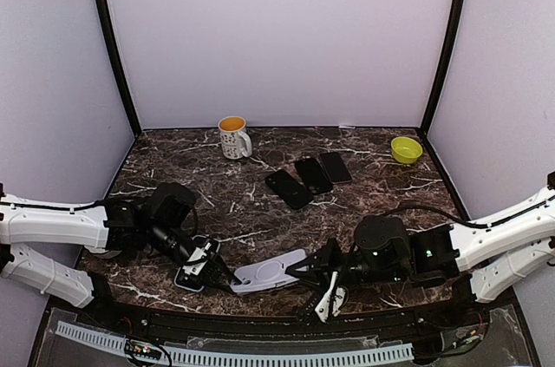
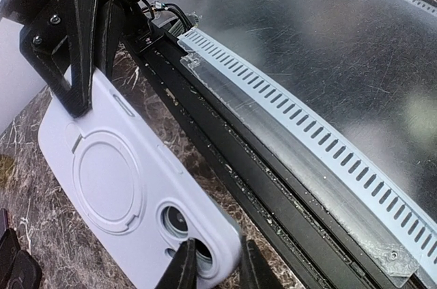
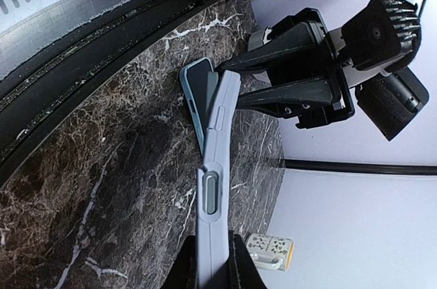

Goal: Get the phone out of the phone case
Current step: Remove the top left corner of the phone from the phone case.

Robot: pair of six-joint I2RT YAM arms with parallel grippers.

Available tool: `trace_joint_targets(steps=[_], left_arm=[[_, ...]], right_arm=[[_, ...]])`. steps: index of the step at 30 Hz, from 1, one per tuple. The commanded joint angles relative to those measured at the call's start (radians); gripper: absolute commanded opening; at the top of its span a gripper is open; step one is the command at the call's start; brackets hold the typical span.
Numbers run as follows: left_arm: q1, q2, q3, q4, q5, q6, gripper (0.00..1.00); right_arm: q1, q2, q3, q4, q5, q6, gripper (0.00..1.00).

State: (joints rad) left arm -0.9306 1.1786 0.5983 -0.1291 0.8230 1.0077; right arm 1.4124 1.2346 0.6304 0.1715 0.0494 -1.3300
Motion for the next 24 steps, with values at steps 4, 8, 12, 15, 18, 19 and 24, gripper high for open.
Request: trace_joint_targets(steps=[4, 8, 12, 15, 18, 19, 24], left_arm=[[0.006, 0.021, 0.053, 0.011, 0.005, -0.06, 0.22], [0.005, 0.031, 0.064, 0.013, -0.023, -0.064, 0.2], [0.007, 0.02, 0.056, 0.087, -0.102, -0.16, 0.19], [0.018, 0.016, 0.074, 0.099, -0.129, -0.195, 0.2], [0.029, -0.003, 0.063, 0.123, -0.136, -0.198, 0.28], [0.036, -0.018, 0.058, 0.14, -0.142, -0.2, 0.33], [0.072, -0.105, 0.017, 0.254, -0.215, -0.216, 0.48]], right_arm=[[0.085, 0.028, 0.057, 0.071, -0.078, -0.106, 0.0], [0.099, 0.034, 0.061, 0.082, -0.088, -0.109, 0.0], [0.105, 0.04, 0.056, 0.058, -0.082, -0.122, 0.0], [0.108, 0.04, 0.045, 0.047, -0.068, -0.113, 0.0], [0.108, 0.029, 0.034, 0.054, -0.042, -0.069, 0.0], [0.107, 0.026, 0.03, 0.054, -0.017, -0.055, 0.0], [0.084, -0.011, -0.012, 0.093, 0.038, 0.066, 0.0]])
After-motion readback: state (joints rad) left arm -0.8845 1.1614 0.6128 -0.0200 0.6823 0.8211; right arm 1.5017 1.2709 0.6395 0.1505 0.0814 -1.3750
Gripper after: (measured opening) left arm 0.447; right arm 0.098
